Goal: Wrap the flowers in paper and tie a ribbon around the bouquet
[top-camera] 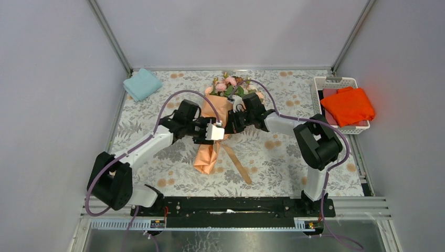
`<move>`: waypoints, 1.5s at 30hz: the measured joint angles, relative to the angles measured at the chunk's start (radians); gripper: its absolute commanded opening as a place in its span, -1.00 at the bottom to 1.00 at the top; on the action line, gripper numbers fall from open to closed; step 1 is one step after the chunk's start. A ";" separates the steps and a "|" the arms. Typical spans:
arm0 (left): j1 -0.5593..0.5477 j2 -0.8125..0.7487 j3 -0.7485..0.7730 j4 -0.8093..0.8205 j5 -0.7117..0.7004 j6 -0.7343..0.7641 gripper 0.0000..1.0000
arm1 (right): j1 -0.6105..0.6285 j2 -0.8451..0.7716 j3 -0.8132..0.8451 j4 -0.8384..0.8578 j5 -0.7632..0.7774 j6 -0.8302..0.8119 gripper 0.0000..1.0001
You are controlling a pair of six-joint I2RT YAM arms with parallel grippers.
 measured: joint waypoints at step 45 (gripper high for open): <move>0.256 0.115 -0.162 0.073 -0.145 0.095 -1.00 | -0.134 -0.147 -0.339 0.077 0.187 0.103 -1.00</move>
